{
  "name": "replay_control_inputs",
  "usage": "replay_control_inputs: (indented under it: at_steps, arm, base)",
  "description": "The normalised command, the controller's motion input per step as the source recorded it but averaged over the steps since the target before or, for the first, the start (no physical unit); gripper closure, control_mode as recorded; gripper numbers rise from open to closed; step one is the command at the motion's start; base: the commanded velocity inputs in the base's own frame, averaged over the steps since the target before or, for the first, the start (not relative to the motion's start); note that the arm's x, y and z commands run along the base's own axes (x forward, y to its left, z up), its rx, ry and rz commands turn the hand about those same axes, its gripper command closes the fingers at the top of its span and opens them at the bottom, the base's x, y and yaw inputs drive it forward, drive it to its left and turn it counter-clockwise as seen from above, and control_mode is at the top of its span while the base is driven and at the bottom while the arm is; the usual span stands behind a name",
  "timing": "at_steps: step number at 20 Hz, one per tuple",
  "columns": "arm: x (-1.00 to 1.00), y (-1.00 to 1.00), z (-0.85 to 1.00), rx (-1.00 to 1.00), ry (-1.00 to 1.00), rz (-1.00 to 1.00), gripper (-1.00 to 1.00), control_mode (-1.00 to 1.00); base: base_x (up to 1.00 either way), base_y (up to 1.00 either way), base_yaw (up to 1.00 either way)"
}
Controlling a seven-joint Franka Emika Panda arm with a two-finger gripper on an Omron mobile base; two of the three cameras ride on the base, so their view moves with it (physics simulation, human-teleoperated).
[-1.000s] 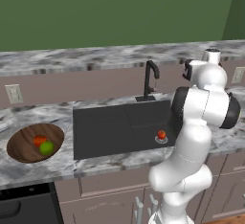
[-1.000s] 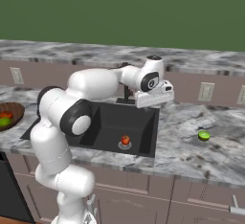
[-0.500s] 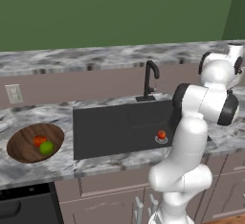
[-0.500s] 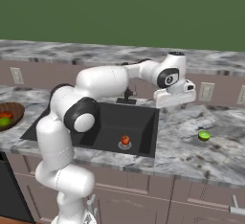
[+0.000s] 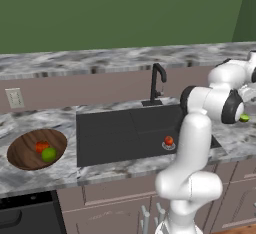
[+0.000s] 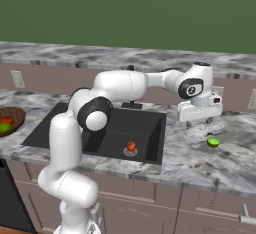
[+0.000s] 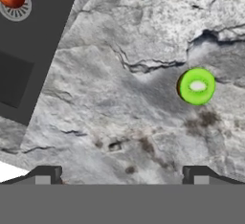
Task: There is a mixed pile of frozen fruits and vegetables on the counter. Locate all the frozen vegetables and place the items in a bowl on the counter. Take all the frozen fruits and defrost them in a running sink.
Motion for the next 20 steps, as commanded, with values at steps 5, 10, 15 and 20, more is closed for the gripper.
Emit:
replay_control_inputs:
  at_steps: [5, 10, 15, 20]
  arm:
    - [0.18, -0.38, -0.09, 0.02, -0.02, 0.01, -1.0, -1.0]
    - [0.27, -0.32, -0.02, 0.04, -0.01, 0.01, -1.0, -1.0]
    - [0.34, -0.17, -0.03, 0.03, 0.03, 0.0, -1.0, -1.0]
    - [0.31, -0.17, -0.04, 0.03, 0.07, 0.0, -1.0, -1.0]
  base:
    - [0.0, 0.0, 0.0]
    - [0.0, 0.0, 0.0]
    - [0.0, 0.0, 0.0]
    - [0.0, 0.0, 0.0]
